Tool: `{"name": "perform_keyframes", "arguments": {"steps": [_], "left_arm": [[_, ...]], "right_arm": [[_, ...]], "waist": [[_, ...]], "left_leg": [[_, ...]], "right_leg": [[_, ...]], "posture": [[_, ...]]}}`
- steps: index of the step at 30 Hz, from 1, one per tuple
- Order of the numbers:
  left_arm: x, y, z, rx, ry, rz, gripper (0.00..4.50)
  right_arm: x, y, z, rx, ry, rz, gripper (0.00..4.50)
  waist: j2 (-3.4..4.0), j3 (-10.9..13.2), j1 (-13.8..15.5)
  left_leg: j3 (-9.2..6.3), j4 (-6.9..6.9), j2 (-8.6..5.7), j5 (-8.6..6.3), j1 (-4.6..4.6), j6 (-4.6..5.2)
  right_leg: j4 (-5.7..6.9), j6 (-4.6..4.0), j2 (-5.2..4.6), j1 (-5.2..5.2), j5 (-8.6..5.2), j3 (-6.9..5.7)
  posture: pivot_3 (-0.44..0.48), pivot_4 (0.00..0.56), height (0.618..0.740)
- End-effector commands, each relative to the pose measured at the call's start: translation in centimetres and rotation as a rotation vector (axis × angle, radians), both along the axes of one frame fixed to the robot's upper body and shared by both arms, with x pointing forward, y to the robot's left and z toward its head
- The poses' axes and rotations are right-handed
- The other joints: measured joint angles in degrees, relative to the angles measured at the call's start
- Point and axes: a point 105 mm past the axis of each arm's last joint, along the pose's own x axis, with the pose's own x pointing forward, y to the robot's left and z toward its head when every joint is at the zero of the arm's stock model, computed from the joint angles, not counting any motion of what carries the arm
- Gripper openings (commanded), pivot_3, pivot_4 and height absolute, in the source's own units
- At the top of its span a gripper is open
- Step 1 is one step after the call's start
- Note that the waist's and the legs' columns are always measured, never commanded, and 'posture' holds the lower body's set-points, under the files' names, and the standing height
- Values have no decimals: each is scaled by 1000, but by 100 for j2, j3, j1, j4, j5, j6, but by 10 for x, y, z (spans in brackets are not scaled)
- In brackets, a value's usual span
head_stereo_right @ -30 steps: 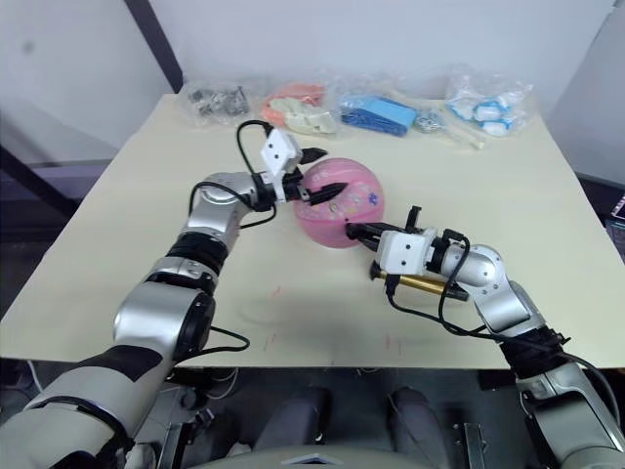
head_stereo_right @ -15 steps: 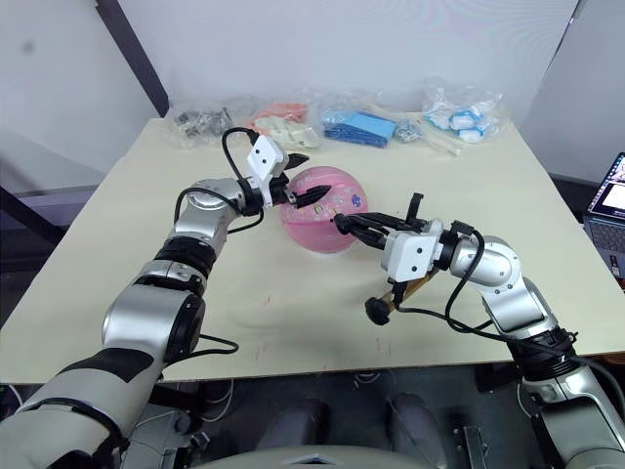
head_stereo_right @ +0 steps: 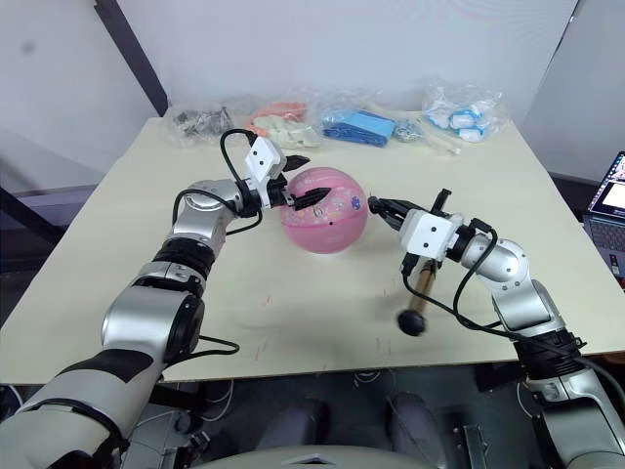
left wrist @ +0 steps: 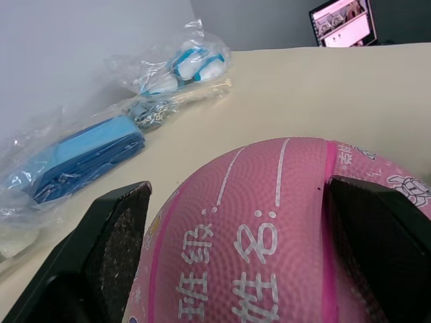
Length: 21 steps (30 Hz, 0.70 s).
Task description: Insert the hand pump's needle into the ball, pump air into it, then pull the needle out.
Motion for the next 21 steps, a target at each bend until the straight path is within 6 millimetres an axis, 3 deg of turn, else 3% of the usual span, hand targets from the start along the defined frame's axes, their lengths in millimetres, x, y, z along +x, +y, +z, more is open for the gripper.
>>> {"name": "perform_keyframes", "arguments": {"steps": [1,11,21], "left_arm": [[-13,22,-57,104,187,42,4500],[-8,26,-35,39,132,43,4500],[-7,26,-35,52,132,43,4500]], "right_arm": [[6,-9,4,8,3,-72,75],[24,-10,-20,-65,85,-179,75],[36,-22,37,92,-121,-257,75]], "waist": [[1,2,-1],[-3,42,-16],[-4,57,-15]], "left_leg": [[0,0,0,0,-3,0],[-3,-9,5,0,-8,0],[3,0,7,4,-83,0]], "right_leg": [[0,0,0,0,0,1],[0,0,3,-15,0,3],[9,-3,11,-91,12,1]], "posture": [[0,150,740],[0,150,740],[0,150,740]]}}
